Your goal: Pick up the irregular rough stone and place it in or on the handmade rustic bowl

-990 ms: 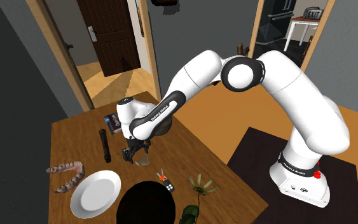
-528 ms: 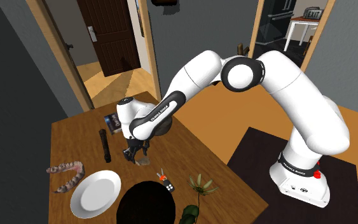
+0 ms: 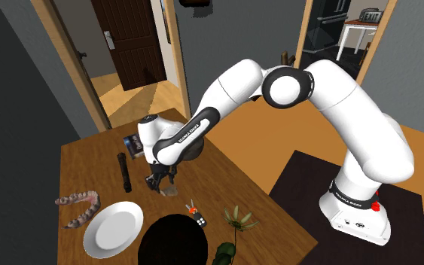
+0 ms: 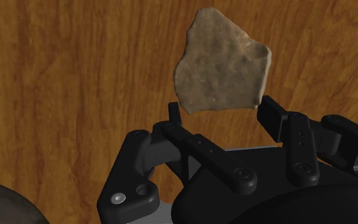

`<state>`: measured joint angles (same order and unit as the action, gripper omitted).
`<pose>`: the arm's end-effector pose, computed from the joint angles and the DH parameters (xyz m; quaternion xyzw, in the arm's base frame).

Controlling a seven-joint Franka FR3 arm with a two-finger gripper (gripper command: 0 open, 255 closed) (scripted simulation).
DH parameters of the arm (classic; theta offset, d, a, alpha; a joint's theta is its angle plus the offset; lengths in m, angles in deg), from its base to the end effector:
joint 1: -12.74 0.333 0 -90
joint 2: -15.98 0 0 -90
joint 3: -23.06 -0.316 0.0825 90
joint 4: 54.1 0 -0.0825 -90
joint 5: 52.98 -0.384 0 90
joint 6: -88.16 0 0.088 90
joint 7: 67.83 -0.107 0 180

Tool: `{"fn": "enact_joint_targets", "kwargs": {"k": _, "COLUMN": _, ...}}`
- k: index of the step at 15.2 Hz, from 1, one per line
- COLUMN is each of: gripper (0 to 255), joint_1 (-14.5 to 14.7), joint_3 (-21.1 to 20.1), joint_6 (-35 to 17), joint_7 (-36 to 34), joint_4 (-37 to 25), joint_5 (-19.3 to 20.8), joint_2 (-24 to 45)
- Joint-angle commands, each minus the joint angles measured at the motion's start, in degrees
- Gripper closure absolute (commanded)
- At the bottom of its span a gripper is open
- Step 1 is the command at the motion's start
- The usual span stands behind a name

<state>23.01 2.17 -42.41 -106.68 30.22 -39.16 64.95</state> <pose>0.6398 0.3259 0.1923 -0.9979 0.0474 0.0200 0.0402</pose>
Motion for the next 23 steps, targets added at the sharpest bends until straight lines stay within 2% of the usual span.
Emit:
{"fn": "enact_joint_targets", "kwargs": {"k": 1, "gripper": 255, "joint_1": -0.2, "joint_3": -0.2, "joint_6": 0.6, "joint_7": 0.0, "joint_4": 0.3, "joint_5": -0.2, "joint_2": -0.9}}
{"fn": "enact_joint_targets", "kwargs": {"k": 23, "gripper": 255, "joint_1": -1.7, "joint_3": -2.8, "joint_6": 11.7, "joint_7": 0.8, "joint_4": -1.6, "joint_5": -3.1, "joint_2": -10.3}}
